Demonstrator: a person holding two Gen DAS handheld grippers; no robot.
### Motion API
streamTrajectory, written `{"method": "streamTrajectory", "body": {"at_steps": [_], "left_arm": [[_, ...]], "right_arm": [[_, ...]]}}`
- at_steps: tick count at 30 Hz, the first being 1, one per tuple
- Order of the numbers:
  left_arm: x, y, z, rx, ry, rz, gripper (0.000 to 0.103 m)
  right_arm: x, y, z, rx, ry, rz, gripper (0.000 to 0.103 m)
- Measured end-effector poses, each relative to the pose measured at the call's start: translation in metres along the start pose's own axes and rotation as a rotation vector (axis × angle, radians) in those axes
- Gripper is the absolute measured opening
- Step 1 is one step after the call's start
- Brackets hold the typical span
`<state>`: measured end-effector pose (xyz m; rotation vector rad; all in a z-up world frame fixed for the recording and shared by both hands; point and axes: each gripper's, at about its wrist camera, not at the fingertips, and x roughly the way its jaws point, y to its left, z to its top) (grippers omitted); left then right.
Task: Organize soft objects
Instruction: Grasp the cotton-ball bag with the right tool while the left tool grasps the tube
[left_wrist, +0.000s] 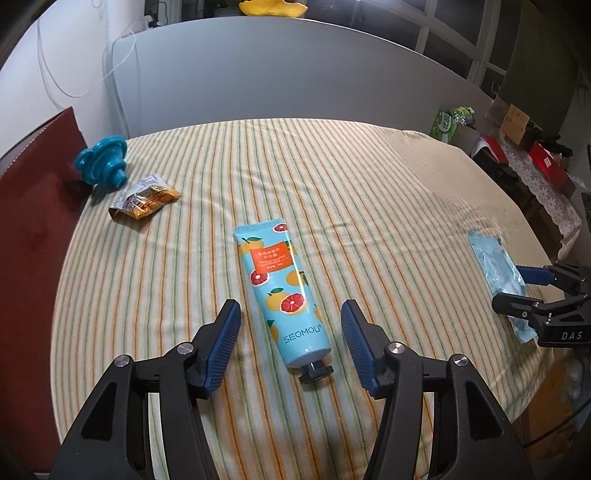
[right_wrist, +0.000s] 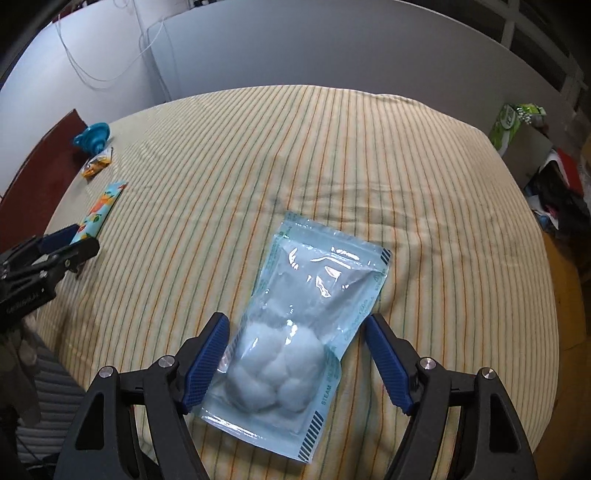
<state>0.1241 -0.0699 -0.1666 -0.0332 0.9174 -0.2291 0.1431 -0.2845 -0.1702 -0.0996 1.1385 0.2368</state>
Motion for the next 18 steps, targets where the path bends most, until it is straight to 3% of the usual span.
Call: {"method": "streamTrajectory", "body": {"at_steps": [5,9,13,18], "left_arm": [[-0.001,-0.001,-0.002,0.034,-0.006,0.014,0.052],[0.000,0.001,0.000,0.042,-0.010,0.021,0.037],[0.000,0.001,0.000,0.058,-0.015,0.030,0.026],[-0.003,0.007,-0.001,0.022,-0.018,0.001,0.026]], "right_arm": [[-0.004,0.000,-0.006,-0.045,0.001,-0.022,0.059],[-0.007,-0.005,-0.006,-0.051,0.009,-0.022,0.047],[-0.009,-0.009,-0.008,-0.039,0.005,-0.015,0.042],[-0.012,-0.012,-0.009,-0.025,-0.003,0.004,0.036]]}}
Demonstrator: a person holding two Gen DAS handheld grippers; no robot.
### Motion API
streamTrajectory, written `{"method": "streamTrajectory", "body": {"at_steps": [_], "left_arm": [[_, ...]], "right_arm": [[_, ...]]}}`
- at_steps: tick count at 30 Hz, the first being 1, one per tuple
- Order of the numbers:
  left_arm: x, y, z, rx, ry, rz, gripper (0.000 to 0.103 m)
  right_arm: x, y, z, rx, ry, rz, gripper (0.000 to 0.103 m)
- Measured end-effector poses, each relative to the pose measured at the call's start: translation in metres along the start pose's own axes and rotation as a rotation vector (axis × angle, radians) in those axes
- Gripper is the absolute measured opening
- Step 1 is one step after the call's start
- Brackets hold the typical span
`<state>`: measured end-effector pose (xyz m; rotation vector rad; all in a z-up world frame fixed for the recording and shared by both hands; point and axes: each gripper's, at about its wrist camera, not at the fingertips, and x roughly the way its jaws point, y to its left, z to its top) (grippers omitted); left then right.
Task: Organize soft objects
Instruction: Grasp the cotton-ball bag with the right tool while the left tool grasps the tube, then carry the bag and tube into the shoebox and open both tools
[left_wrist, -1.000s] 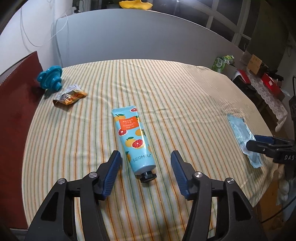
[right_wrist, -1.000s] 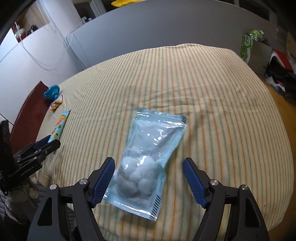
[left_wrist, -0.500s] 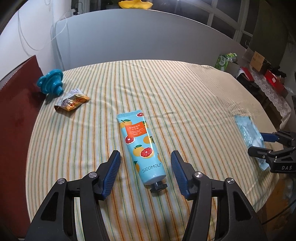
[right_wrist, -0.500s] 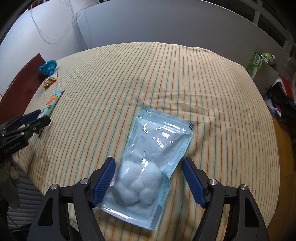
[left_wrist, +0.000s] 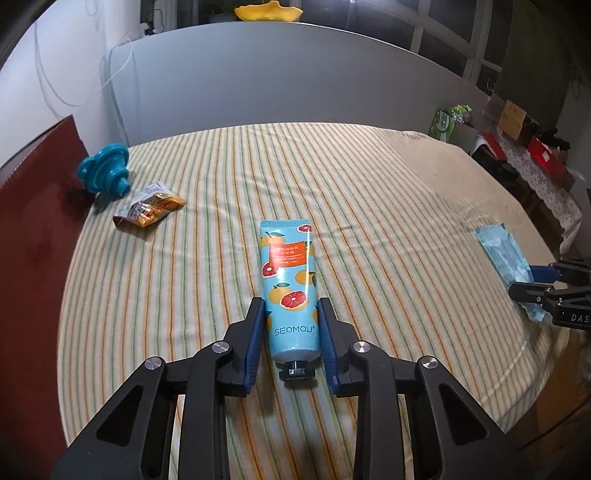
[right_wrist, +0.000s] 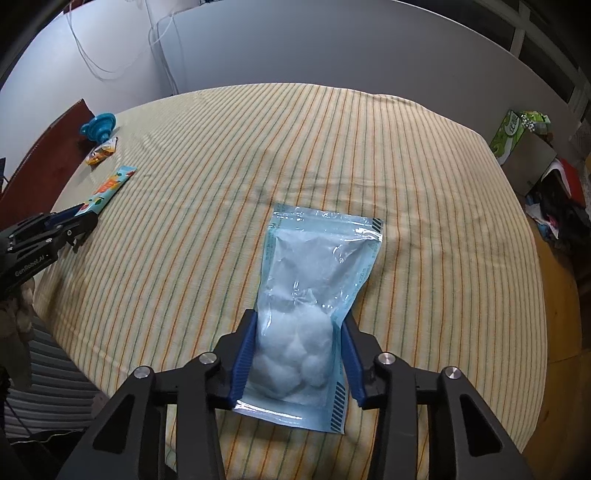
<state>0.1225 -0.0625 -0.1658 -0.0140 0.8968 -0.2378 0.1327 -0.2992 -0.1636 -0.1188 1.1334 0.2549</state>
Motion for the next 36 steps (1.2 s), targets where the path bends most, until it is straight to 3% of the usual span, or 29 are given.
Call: {"method": "streamTrajectory", "body": {"at_steps": [10,20,27,36], "left_arm": [[-0.017,0.012,-0.007,-0.061,-0.024,-0.040,0.026],[-0.066,0.024,0.002,-0.097,-0.110,-0.065,0.026],[-0.123,0.057,0.005,-0.125,-0.210,-0.006,0.026],[-0.177,0.136,-0.013,-0.223,-0.274,0.172,0.026]], "right_arm": [[-0.020,-0.006,0.003,0.041,-0.052,0.027,0.035],[-0.056,0.034,0.032,-0.032,-0.133,0.112,0.035],[-0.077,0.090,0.073,-0.143,-0.196,0.215,0.035],[-0.083,0.194,0.122,-0.299,-0.230,0.353,0.035]]}}
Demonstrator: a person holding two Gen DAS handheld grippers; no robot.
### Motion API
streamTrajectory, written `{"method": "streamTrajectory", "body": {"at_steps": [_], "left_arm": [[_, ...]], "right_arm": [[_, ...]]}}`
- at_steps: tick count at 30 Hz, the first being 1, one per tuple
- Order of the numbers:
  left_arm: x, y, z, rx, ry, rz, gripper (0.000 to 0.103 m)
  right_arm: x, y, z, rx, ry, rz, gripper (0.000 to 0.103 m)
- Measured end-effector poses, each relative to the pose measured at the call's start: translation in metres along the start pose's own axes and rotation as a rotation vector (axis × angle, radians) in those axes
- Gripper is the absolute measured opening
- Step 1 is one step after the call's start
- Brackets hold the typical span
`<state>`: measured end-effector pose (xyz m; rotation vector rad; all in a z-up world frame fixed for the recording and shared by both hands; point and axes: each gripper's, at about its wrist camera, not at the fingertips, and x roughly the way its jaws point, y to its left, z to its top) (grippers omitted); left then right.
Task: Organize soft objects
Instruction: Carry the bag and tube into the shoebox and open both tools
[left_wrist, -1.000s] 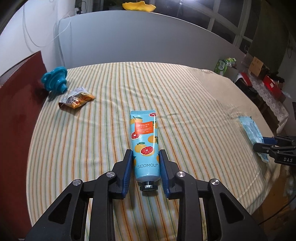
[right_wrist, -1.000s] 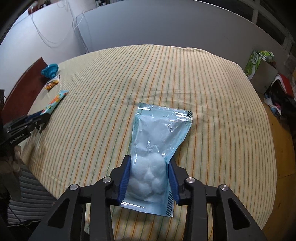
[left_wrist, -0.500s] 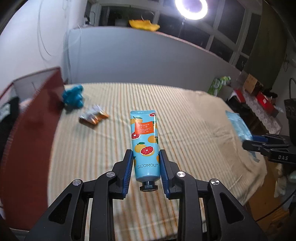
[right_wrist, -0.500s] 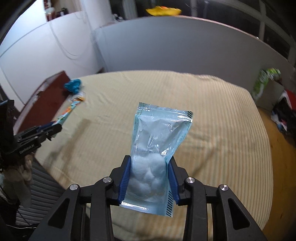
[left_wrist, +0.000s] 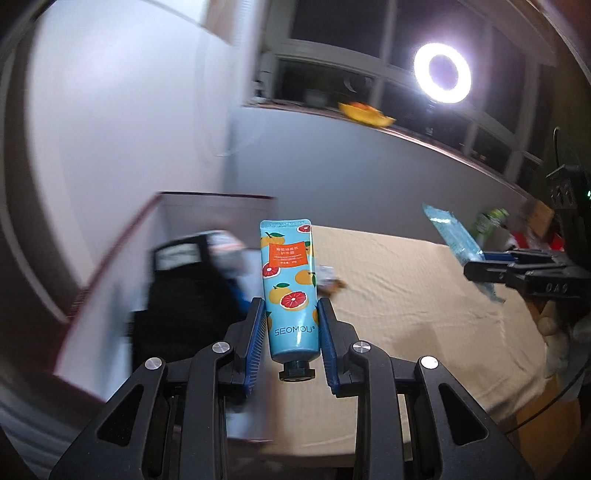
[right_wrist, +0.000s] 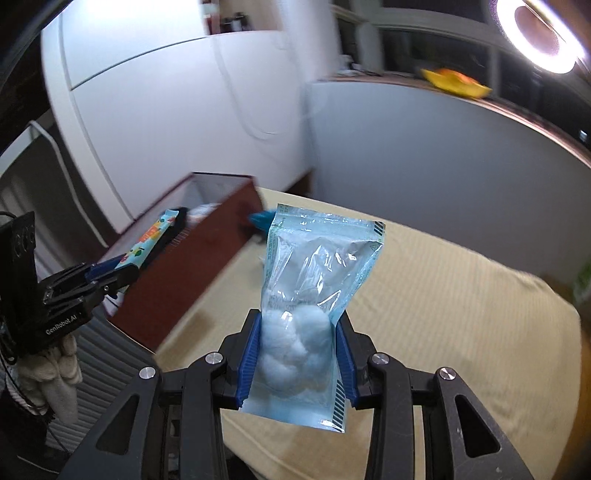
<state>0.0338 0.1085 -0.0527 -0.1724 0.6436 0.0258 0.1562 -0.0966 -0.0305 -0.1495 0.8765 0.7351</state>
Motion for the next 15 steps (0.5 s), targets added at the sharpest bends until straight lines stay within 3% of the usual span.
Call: {"method": "streamTrajectory", "body": {"at_steps": [5,15], "left_arm": [[-0.004,0.039,-0.001,-0.038,-0.004,0.089,0.026],[0.002,0.061,-0.008,-0.048,0.003,0.177,0.026]], "right_arm": [[0.029,0.040,0.037,-0.050,0.010,0.082,0.035],[0.096,0.117,0.072,-0.170,0.071,0.157,0.035]]}}
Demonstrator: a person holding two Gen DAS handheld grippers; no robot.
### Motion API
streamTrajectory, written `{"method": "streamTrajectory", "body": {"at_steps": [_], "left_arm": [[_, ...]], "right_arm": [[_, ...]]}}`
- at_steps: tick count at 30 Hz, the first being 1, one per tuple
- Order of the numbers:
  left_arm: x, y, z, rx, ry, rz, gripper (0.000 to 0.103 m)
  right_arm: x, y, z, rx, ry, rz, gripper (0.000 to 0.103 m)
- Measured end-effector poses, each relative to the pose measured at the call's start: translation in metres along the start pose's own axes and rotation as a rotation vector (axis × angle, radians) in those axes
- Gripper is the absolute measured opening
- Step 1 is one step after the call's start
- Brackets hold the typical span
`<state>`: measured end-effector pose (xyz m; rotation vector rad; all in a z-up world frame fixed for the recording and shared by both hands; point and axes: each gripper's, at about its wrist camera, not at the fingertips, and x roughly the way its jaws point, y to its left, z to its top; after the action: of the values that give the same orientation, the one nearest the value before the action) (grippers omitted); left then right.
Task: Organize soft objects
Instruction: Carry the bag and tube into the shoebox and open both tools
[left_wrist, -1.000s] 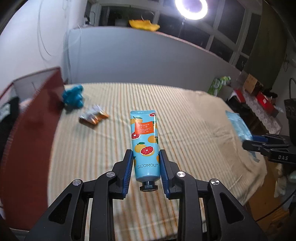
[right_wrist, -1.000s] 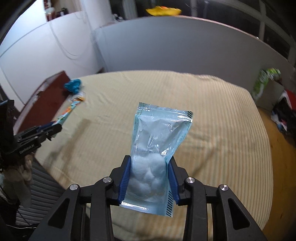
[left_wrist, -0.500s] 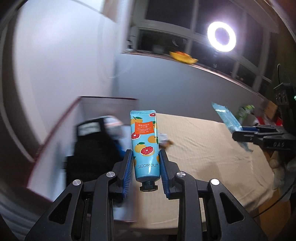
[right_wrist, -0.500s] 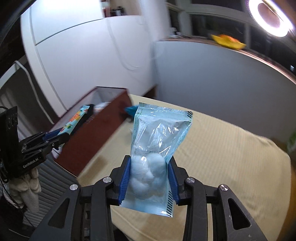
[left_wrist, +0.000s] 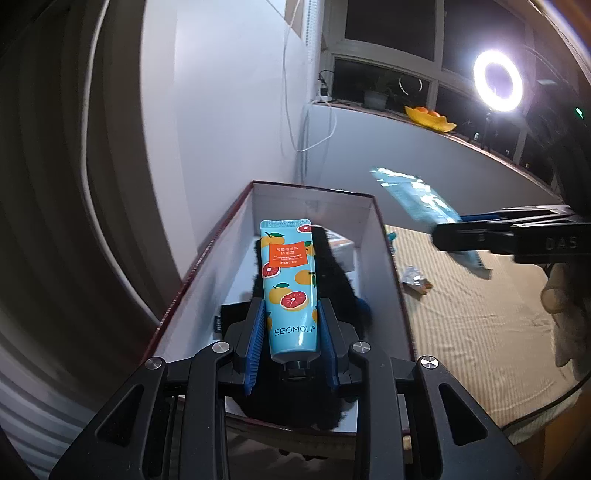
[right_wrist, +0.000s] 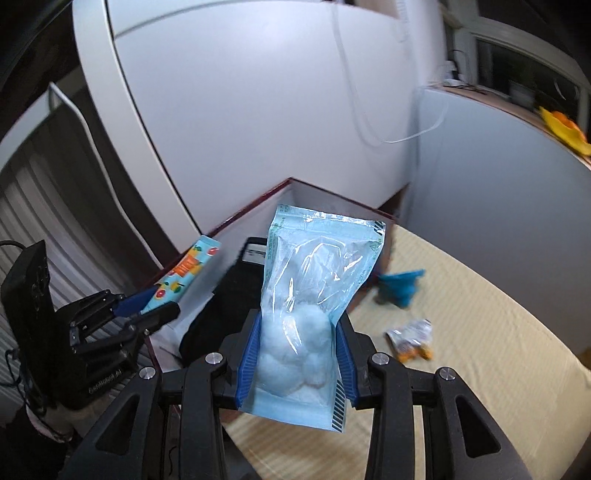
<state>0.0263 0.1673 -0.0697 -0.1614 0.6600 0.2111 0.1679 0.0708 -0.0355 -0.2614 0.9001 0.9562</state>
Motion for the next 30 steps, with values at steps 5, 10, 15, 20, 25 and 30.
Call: {"method": "streamTrajectory", "body": {"at_steps": [5,10,15,20,25,30], "left_arm": [[0.005,0.005,-0.002,0.002,0.004,0.021,0.026],[0.007,0.008,-0.004,0.002,0.011,0.028,0.026],[0.010,0.008,-0.003,-0.002,0.018,0.036,0.026],[0.018,0.012,-0.001,-0.006,0.026,0.046,0.026],[0.023,0.014,-0.001,-0.008,0.038,0.053,0.026],[0.028,0.016,0.000,-0.014,0.049,0.063,0.027]], "right_arm": [[0.026,0.009,0.016,0.003,0.027,0.019,0.035],[0.048,0.013,0.025,0.014,0.053,0.035,0.035],[0.064,0.012,0.033,0.030,0.069,0.041,0.035],[0.079,0.009,0.036,0.064,0.091,0.061,0.035],[0.090,0.006,0.039,0.076,0.103,0.056,0.036],[0.091,0.006,0.040,0.075,0.101,0.052,0.048]]}}
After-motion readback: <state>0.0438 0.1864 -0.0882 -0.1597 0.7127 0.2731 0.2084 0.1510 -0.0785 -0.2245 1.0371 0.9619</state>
